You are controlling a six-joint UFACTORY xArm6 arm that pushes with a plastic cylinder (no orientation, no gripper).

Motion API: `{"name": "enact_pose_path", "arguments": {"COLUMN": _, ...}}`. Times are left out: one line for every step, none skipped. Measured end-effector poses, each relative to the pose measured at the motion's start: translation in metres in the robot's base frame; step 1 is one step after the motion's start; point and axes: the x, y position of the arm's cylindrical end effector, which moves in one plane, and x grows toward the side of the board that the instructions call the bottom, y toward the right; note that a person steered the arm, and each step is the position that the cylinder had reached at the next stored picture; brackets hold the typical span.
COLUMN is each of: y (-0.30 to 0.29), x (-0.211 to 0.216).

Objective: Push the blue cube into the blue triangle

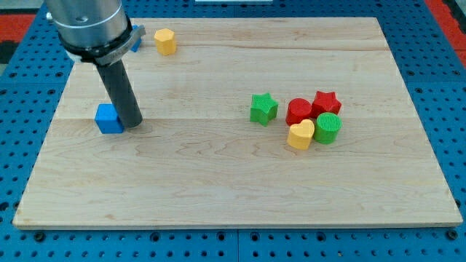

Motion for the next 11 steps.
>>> {"name": "enact_pose_path", "arguments": {"y": 0.002, "x": 0.026}}
{"name": "enact_pose_path", "arguments": {"y": -0.006, "x": 0.044}}
{"name": "enact_pose_path", "arguments": {"y": -0.041, "x": 0.013}}
{"name": "enact_pose_path", "arguments": {"y": -0.047, "x": -0.003}}
{"name": "enact_pose_path", "arguments": {"y": -0.047, "x": -0.029}}
{"name": "enact_pose_path", "arguments": {"y": -0.047, "x": -0.065}}
{"name": "enact_pose_path", "arguments": {"y": -0.047, "x": -0.095}}
{"name": "enact_pose_path", "arguments": {"y": -0.071, "x": -0.098}}
{"name": "enact_pose_path", "arguments": {"y": -0.053, "x": -0.136}}
{"name": "enact_pose_path", "arguments": {"y": -0.041, "x": -0.131}}
{"name": "enact_pose_path", "arguments": {"y": -0.006, "x": -0.051}}
